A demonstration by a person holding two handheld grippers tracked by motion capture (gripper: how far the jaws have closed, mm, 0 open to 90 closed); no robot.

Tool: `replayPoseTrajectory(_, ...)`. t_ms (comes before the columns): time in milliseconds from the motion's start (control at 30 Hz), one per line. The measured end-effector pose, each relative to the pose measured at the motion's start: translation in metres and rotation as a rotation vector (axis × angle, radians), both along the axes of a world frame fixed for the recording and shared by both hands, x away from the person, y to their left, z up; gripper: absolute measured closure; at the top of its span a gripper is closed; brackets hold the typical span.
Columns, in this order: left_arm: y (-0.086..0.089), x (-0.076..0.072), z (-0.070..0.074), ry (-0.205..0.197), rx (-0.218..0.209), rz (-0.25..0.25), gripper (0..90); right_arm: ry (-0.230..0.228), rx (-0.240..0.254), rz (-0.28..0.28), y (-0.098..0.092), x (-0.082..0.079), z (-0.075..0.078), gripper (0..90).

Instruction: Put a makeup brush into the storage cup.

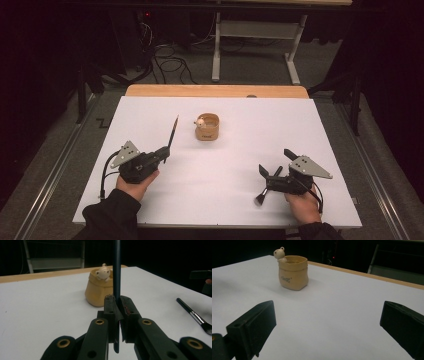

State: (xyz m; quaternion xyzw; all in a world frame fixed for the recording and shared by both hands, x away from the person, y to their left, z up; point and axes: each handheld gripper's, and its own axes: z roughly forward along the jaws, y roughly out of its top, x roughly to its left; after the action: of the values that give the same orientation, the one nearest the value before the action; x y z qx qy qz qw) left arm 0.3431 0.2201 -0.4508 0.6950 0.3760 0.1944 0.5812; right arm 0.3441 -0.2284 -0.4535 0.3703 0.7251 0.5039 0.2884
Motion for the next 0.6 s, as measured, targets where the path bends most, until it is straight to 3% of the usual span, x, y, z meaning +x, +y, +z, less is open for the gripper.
replayPoseTrajectory(600, -0.046, 0.005, 0.022, -0.058, -0.006, -0.095, 84.8, 0.0, 0.0, 0.0, 0.0, 0.0, 0.0, 1.0)
